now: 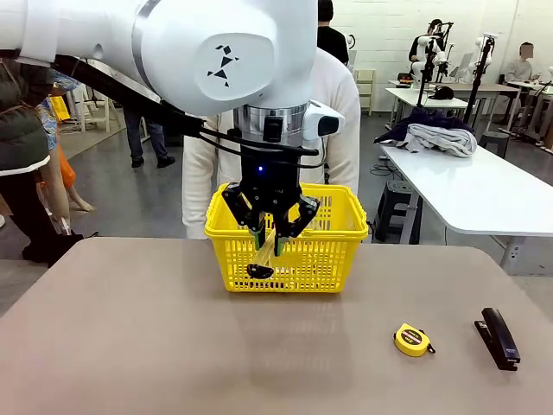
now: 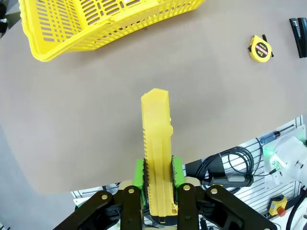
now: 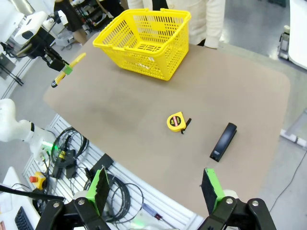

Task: Place the items the person wants into the basket.
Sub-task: Pick up the item the person points to and place it in the Market Basket.

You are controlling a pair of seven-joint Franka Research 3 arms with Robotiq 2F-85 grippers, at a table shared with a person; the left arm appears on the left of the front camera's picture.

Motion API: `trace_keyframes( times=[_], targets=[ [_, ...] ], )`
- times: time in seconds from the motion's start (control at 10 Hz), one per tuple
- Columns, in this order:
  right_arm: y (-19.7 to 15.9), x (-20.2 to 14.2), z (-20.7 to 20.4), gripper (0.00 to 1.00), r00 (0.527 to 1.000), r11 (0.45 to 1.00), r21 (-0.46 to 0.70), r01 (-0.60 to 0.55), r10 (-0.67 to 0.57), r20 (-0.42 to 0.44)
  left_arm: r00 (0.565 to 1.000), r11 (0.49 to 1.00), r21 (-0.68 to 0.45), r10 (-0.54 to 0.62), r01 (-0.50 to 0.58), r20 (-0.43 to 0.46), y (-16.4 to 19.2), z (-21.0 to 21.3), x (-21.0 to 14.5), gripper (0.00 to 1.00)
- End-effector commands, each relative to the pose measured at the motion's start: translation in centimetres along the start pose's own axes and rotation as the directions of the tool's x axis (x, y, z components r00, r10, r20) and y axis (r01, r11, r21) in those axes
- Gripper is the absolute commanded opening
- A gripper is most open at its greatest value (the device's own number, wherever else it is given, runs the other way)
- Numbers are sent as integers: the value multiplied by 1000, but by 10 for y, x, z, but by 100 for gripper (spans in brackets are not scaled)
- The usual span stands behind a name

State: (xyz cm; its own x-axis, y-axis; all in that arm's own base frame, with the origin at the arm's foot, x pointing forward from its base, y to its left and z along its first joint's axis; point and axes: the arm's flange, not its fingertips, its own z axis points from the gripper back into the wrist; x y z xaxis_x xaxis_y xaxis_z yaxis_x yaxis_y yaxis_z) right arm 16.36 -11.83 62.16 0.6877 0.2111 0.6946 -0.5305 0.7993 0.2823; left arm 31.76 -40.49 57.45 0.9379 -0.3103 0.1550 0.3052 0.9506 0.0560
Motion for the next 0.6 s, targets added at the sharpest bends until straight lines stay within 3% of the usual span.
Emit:
trace_keyframes(
  times=[0.0,0.4,0.5],
  targets=[
    [0,0,-1,100,1000,1000,20,-12,12,4,1000,1000,-3,2,-2,5,-4,5,-5,0],
    [0,0,-1,100,1000,1000,20,-12,12,4,1000,1000,-3,2,-2,5,-4,5,-5,0],
    [0,0,-1,100,1000,1000,20,-12,12,4,1000,1000,2,-10,10,5,-6,2,-4,26]
  ],
)
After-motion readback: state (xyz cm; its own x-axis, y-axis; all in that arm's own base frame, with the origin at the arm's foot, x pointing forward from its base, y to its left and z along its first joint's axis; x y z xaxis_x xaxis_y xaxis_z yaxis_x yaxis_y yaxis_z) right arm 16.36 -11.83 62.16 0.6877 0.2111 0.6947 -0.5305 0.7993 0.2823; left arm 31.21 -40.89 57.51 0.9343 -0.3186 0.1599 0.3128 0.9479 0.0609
